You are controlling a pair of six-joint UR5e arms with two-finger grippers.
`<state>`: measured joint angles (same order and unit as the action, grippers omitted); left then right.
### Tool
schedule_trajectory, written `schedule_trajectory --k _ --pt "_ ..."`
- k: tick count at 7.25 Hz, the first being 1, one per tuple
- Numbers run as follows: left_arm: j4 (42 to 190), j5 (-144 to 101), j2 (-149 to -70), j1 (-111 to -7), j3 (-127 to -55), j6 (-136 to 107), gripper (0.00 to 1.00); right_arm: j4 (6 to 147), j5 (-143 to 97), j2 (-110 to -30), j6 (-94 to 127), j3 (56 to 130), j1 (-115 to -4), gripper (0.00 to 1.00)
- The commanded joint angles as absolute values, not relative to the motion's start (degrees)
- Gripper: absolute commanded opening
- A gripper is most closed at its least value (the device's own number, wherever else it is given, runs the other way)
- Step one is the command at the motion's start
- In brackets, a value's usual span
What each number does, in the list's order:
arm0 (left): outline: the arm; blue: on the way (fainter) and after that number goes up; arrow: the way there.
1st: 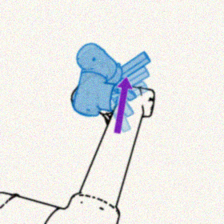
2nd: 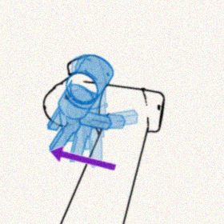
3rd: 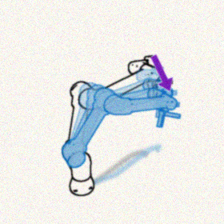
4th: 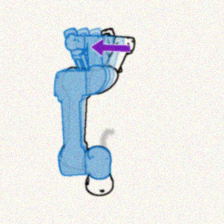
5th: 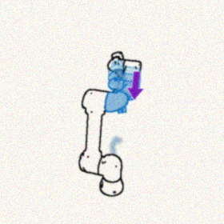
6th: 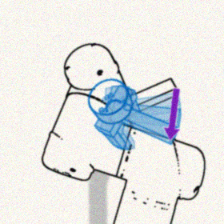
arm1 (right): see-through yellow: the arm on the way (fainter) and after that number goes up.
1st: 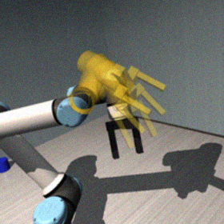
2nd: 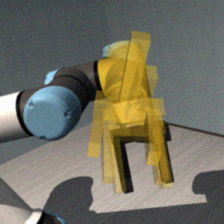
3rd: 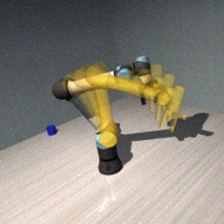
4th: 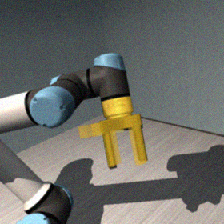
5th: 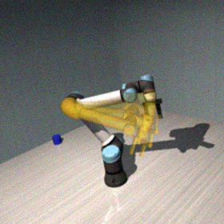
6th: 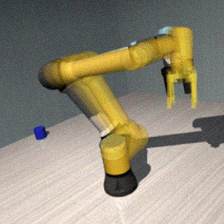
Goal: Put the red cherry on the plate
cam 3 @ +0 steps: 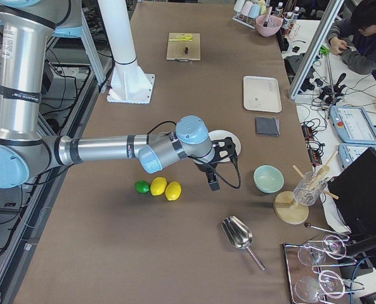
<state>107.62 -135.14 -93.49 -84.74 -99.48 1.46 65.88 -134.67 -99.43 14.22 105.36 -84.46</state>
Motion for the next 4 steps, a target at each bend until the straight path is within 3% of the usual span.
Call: schedule_trajectory --k 1,4 --pt "111.95 -135.0 -93.43 -84.64 -96.17 1.14 0.98 65.04 -133.95 -95.3 30.32 105.21 -76.25 0.99" --pt "113.38 -135.09 -93.43 -84.64 -95.45 1.06 0.98 64.95 -123.49 -89.85 42.67 103.38 -63.48 0.97"
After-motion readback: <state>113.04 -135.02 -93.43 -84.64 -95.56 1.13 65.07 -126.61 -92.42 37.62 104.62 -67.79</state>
